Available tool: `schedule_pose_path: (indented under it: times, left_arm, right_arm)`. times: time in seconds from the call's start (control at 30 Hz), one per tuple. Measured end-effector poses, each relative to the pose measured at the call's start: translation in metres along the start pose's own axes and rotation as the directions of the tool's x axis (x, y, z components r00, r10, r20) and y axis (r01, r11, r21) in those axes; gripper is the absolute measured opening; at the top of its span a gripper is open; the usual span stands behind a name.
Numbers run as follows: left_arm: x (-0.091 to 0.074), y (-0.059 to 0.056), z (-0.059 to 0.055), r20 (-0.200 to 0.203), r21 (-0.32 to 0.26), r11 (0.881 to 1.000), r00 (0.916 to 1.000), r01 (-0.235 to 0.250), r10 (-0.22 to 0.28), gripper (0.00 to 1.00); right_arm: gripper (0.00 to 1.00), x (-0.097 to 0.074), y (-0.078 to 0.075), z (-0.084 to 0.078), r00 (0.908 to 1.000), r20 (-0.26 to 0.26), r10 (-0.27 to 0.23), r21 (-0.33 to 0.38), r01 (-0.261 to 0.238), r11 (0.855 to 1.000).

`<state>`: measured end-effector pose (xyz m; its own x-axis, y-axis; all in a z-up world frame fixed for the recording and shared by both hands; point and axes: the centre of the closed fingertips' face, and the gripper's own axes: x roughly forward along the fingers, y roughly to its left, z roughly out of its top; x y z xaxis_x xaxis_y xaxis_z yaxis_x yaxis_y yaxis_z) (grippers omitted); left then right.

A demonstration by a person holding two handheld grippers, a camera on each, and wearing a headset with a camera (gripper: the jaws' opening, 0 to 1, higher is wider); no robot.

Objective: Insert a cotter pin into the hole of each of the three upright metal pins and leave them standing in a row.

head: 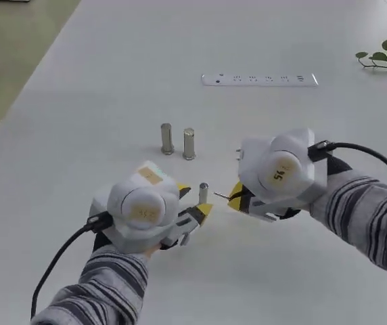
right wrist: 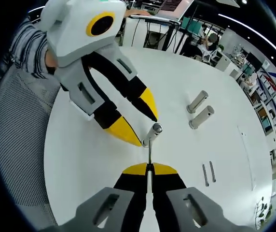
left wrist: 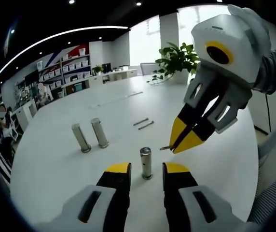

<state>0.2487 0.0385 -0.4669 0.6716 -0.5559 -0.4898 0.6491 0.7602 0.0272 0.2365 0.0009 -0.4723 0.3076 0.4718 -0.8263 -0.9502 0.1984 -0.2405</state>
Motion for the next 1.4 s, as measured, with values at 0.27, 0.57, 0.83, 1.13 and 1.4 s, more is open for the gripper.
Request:
schedule_pose_path:
  times: [0.27,0.57,0.83,1.13,1.4]
  left_arm:
    - [0.014,0.000,-0.003,-0.014,-0.021,1.000,0.9999,0.009,-0.009,0.17]
    - [0.017,-0.001,-0.006,-0.024,-0.060,0.998,0.9997,0.009,-0.010,0.08]
    - [0.020,0.001,-0.008,-0.028,-0.080,0.997,0.9995,0.013,-0.015,0.06]
    - [0.022,0.000,-0.009,-0.030,-0.076,0.997,0.9995,0.007,-0.009,0.06]
    - [0.023,0.001,-0.009,-0.018,-0.074,0.997,0.9998,-0.008,0.006,0.05]
  right_arm:
    - [0.00,0.004,-0.002,-0.004,0.9999,-0.011,0.006,0.032,-0.005,0.999]
    - [0.00,0.007,-0.002,-0.001,0.9999,-0.006,0.011,0.052,-0.010,0.999]
    - [0.00,0.007,-0.006,0.001,0.9999,-0.008,0.011,0.046,-0.011,0.999]
    - [0.00,0.010,-0.006,0.002,0.9996,-0.019,0.018,0.040,-0.018,0.999]
    - [0.00,0.009,-0.007,0.004,0.9991,-0.038,0.018,0.023,-0.017,1.000]
